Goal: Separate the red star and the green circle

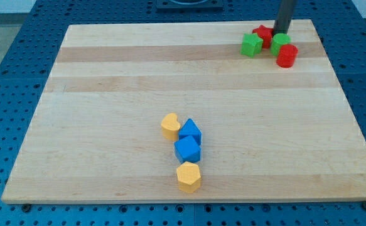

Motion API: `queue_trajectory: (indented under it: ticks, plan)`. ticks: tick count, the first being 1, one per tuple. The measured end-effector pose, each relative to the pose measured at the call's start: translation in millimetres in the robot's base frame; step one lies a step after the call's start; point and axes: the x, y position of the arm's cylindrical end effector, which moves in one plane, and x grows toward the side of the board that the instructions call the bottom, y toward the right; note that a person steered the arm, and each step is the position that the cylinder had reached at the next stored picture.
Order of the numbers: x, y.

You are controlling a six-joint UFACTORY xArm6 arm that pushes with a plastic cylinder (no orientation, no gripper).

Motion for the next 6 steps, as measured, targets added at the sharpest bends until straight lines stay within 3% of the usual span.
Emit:
queue_trajectory:
  ticks: [3,4,6]
  plan:
    - [46.6,-83.7]
    - [35.1,-43.5]
    - [-54.5,-23.4]
